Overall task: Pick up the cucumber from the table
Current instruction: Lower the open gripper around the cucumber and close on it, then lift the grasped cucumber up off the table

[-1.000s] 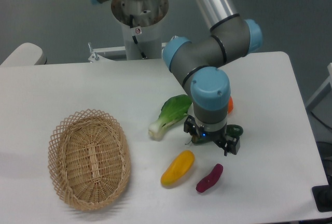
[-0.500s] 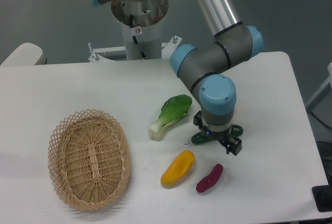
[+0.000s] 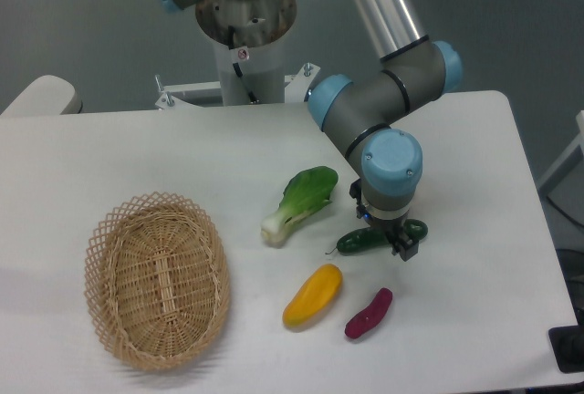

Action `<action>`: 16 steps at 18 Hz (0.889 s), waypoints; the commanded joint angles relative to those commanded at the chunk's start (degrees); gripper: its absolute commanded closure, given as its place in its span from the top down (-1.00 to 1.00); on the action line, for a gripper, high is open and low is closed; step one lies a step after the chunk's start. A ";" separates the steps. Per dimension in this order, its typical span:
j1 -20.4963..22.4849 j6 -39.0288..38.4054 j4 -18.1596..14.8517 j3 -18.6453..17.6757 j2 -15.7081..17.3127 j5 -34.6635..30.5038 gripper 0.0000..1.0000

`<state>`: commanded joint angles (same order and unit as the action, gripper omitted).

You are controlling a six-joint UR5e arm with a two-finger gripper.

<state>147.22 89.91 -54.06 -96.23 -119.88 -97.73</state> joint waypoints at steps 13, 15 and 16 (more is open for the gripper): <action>0.70 0.18 2.65 -0.18 -1.23 0.09 -0.51; 0.70 0.18 2.56 -0.09 -1.15 0.00 -0.58; 0.70 0.09 2.47 -0.01 -1.06 0.00 -0.59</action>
<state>147.92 90.00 -51.59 -96.24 -120.94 -97.73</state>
